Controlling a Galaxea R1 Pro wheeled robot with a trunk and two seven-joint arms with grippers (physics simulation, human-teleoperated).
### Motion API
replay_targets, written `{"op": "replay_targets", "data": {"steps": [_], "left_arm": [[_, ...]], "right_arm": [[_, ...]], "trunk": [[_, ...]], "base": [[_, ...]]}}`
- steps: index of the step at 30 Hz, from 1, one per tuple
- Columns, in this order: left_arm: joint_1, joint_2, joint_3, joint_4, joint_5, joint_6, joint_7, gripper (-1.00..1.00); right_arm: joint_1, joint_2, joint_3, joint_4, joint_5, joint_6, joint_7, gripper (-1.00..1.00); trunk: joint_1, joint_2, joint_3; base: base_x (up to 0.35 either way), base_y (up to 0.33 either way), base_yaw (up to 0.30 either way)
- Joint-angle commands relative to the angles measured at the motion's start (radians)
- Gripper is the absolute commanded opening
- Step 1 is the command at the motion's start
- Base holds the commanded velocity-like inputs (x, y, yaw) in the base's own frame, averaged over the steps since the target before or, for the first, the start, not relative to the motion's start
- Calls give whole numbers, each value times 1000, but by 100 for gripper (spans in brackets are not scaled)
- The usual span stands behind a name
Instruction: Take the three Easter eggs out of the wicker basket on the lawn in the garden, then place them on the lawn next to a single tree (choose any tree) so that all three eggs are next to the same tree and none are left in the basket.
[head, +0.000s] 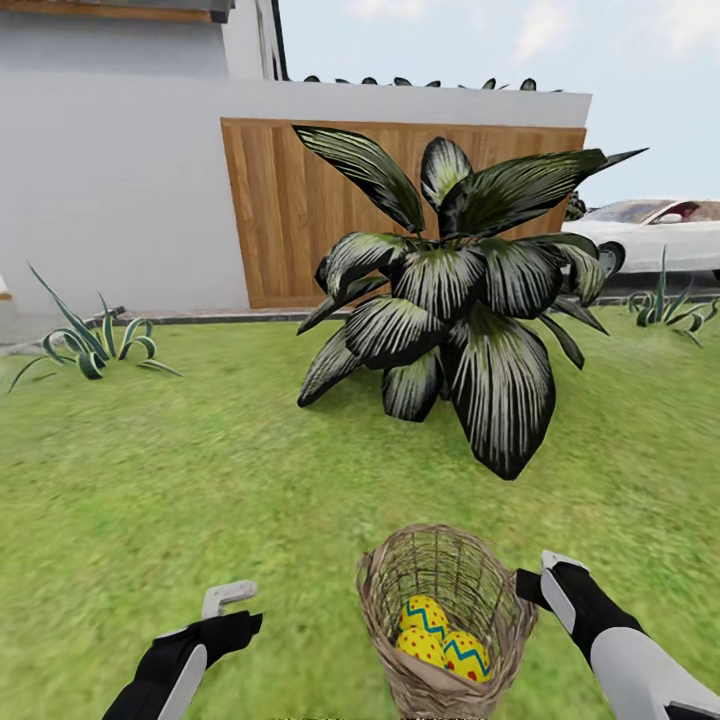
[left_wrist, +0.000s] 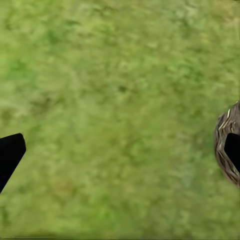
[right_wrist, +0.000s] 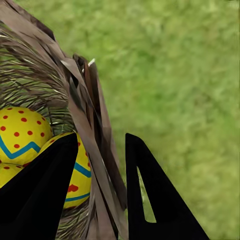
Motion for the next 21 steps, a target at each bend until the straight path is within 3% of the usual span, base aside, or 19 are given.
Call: {"op": "replay_targets", "data": {"steps": [1, 4, 9, 21], "left_arm": [[-1, 1, -3, -1, 11, 3, 9, 100], [-1, 1, -3, 2, 8, -7, 9, 100], [-1, 10, -2, 46, 6, -86, -21, 100], [-1, 10, -3, 51, 5, -98, -39, 100]], "right_arm": [[0, 1, 0, -2, -12, 4, -6, -100], [0, 2, 0, -2, -11, 4, -6, -100], [-1, 4, 0, -2, -11, 5, -9, -100], [-1, 6, 5, -2, -9, 7, -15, -100]], "trunk": [[0, -1, -2], [0, -1, -4], [0, -1, -7], [0, -1, -16]], "base": [[0, 0, 271], [0, 0, 271], [-3, 1, 271], [-162, 82, 261]]}}
